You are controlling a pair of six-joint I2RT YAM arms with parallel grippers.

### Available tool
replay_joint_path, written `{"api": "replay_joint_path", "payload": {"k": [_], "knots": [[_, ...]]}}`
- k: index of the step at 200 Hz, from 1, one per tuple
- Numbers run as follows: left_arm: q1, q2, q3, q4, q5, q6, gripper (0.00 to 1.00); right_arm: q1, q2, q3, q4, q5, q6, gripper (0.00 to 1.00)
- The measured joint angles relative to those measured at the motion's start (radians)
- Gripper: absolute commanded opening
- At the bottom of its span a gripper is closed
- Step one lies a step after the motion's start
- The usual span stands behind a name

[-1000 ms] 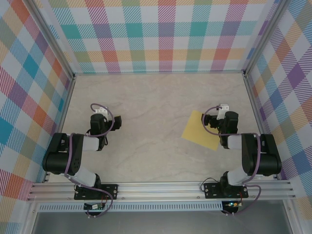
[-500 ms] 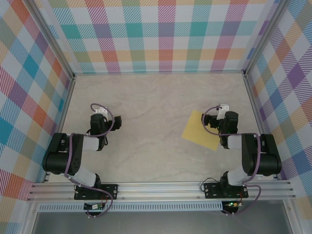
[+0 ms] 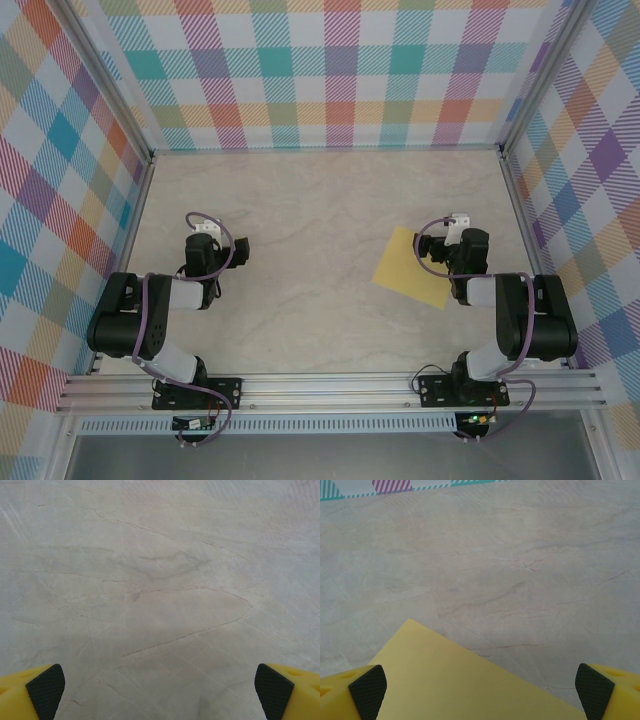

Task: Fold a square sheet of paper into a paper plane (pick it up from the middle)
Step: Move the square sheet of paper to the center of the table.

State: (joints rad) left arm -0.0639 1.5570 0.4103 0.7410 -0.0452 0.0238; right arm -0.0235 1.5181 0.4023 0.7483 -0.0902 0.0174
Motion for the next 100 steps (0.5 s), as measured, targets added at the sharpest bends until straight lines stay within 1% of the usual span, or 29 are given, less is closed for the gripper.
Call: {"api": "replay_joint_path", "payload": {"k": [23,43,78,100], "knots": [[0.000,-0.008,0.000,-0.002,0.010,0.009,1.00,0.004,-0.003,0.000,-0.004,-0.001,-0.005,1.00],[0.001,-0.073,0.000,-0.036,0.013,0.011,1.00,0.015,-0.036,0.005,-0.048,0.000,-0.008,1.00],[0.002,-0.292,0.000,-0.143,0.040,-0.022,1.00,0.019,-0.243,0.104,-0.340,0.030,0.038,1.00],[0.002,-0.414,0.050,-0.285,0.054,-0.087,1.00,0.019,-0.352,0.203,-0.549,0.038,0.112,1.00]]}}
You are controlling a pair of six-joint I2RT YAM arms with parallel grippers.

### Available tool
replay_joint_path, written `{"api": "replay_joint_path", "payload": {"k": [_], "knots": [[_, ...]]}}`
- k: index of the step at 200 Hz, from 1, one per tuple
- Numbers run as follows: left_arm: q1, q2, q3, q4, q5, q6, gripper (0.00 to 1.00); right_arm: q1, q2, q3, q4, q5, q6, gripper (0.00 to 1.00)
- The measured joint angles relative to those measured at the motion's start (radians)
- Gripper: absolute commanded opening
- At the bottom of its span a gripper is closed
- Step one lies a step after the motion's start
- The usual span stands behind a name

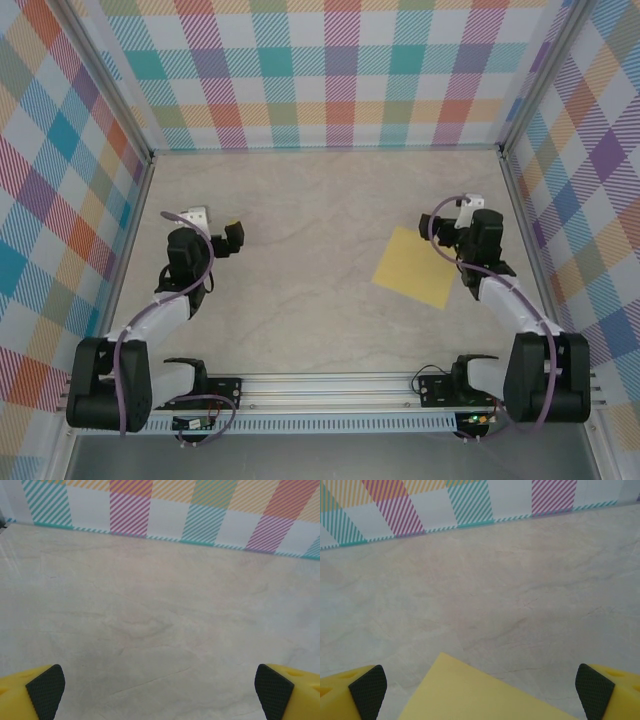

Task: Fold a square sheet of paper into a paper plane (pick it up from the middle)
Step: Move the square sheet of paper to the center of the table.

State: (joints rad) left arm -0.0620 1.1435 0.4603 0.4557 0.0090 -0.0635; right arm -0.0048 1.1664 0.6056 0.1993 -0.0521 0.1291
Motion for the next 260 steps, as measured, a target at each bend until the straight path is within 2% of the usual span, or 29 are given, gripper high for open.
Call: {"api": "replay_joint_path", "payload": {"k": [21,46,84,114,151,185,213,260], "knots": [[0.000,-0.057,0.097,-0.155,0.006,-0.080,1.00,0.000,-0.016,0.130,-0.214,-0.023,0.087,1.00],[0.000,-0.109,0.183,-0.295,0.018,-0.162,1.00,0.000,-0.001,0.193,-0.369,-0.148,0.172,1.00],[0.000,-0.234,0.147,-0.435,0.048,-0.271,1.00,0.005,0.048,0.185,-0.494,-0.369,0.264,1.00],[0.001,-0.396,0.087,-0.600,-0.040,-0.404,1.00,0.032,0.050,0.184,-0.549,-0.455,0.302,0.98],[0.001,-0.501,0.106,-0.787,-0.025,-0.437,1.00,0.130,0.068,0.197,-0.621,-0.468,0.329,0.94],[0.001,-0.375,0.243,-0.967,0.058,-0.418,1.00,0.239,0.126,0.217,-0.666,-0.430,0.361,0.91],[0.001,-0.263,0.307,-1.038,0.124,-0.393,1.00,0.314,0.212,0.275,-0.702,-0.394,0.381,0.89],[0.002,-0.262,0.289,-1.060,0.205,-0.392,1.00,0.408,0.304,0.351,-0.718,-0.328,0.418,0.84]]}}
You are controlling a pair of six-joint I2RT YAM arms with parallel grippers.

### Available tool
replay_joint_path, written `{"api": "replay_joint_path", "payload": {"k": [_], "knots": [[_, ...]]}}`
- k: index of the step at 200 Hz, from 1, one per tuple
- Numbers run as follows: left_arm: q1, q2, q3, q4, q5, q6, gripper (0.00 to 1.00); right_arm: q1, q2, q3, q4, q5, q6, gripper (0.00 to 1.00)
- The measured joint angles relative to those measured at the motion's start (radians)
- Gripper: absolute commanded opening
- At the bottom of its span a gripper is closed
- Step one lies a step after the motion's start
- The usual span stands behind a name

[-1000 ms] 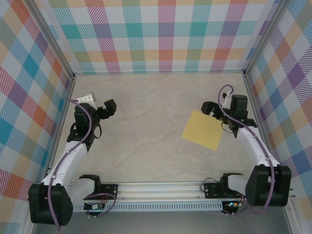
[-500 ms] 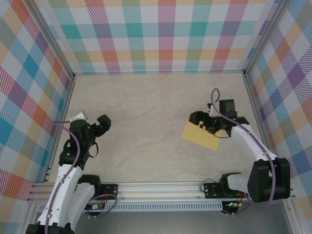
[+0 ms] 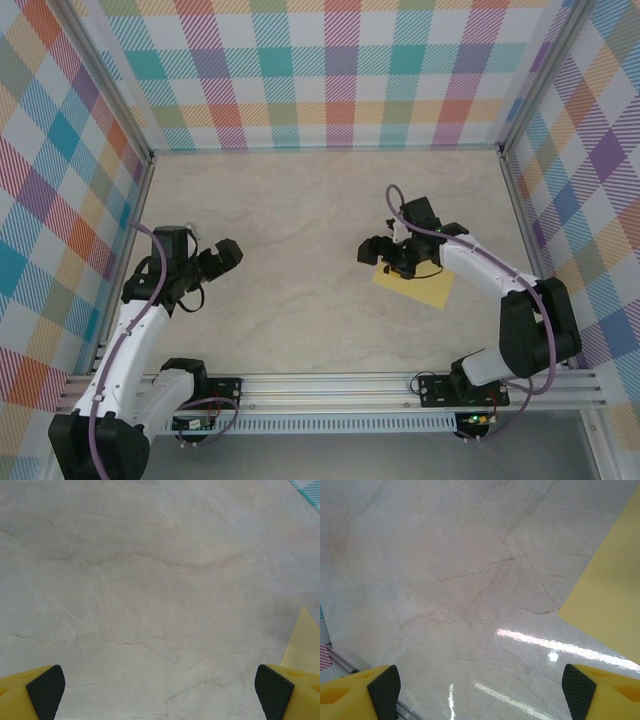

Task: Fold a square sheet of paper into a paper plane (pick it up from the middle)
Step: Move the square sheet of paper to the center of the table.

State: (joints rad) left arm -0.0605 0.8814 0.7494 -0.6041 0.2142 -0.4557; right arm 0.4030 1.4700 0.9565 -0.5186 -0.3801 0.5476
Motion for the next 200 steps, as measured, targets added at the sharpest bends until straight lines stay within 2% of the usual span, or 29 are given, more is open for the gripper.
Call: {"api": "replay_joint_path", "payload": {"k": [26,39,47,77,107,142,179,200], "knots": [[0.000,0.001,-0.024,0.011,0.039,-0.001,1.00,0.035,0.073,0.053,-0.012,0.030,0.011,0.82],[0.000,0.013,-0.031,0.011,0.056,-0.001,1.00,0.043,0.118,0.092,-0.029,0.043,0.015,0.73],[0.000,0.025,-0.032,0.011,0.066,-0.001,1.00,0.046,0.152,0.127,-0.051,0.061,0.010,0.73],[0.000,0.056,-0.032,0.012,0.089,-0.001,1.00,0.043,0.229,0.264,-0.175,0.274,-0.001,0.77],[0.000,0.070,-0.033,0.021,0.111,-0.001,1.00,-0.001,0.239,0.278,-0.228,0.385,0.003,0.76],[0.000,0.090,-0.033,0.031,0.132,-0.005,1.00,-0.069,0.309,0.266,-0.205,0.389,0.014,0.76],[0.000,0.089,-0.033,0.034,0.144,-0.027,1.00,-0.058,0.412,0.266,-0.164,0.348,0.013,0.75],[0.000,0.084,-0.033,0.034,0.143,-0.027,1.00,-0.043,0.412,0.266,-0.148,0.336,0.005,0.74]]}}
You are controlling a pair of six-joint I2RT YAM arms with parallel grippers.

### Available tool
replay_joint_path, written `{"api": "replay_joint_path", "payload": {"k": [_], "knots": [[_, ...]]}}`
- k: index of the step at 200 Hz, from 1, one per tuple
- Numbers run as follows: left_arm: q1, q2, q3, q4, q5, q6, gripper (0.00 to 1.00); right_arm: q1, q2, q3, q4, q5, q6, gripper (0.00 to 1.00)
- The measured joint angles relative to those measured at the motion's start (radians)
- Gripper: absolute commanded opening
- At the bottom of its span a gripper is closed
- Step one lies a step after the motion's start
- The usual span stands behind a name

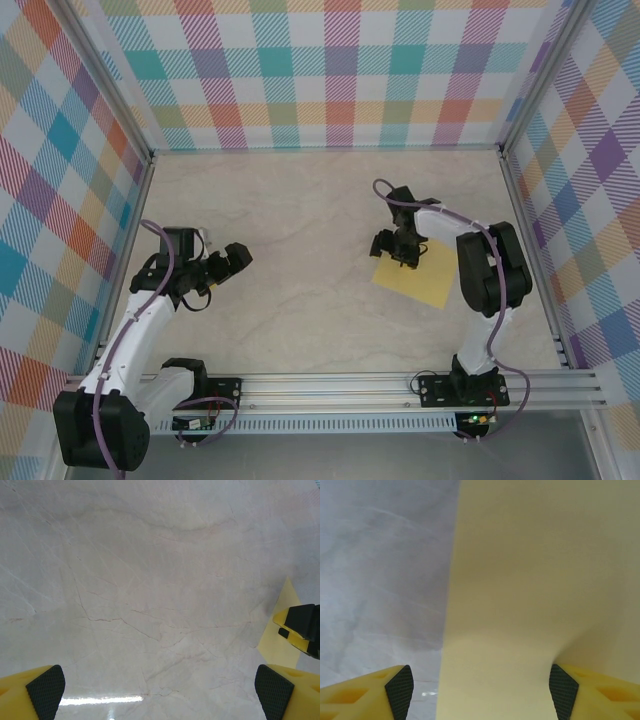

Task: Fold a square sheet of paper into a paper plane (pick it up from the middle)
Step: Move the square sheet of paper to the center of the table.

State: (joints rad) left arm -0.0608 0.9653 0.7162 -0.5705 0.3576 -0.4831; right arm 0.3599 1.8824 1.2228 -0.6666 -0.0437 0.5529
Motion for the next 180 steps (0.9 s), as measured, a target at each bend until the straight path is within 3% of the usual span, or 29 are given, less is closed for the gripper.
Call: {"api": "replay_joint_path", "payload": {"k": [75,121,148,180], "knots": [[-0.006,0.000,-0.032,0.042,0.004,-0.031,1.00,0.164,0.010,-0.001,0.067,-0.110,-0.111,0.73],[-0.060,0.017,-0.084,0.091,0.020,-0.075,1.00,0.296,0.061,0.064,0.083,-0.188,-0.112,0.72],[-0.098,0.034,-0.087,0.111,0.019,-0.098,1.00,0.328,0.059,0.083,0.073,-0.171,-0.084,0.71],[-0.165,0.037,-0.087,0.132,0.016,-0.121,1.00,0.306,-0.045,0.080,0.030,-0.066,-0.058,0.72]]}}
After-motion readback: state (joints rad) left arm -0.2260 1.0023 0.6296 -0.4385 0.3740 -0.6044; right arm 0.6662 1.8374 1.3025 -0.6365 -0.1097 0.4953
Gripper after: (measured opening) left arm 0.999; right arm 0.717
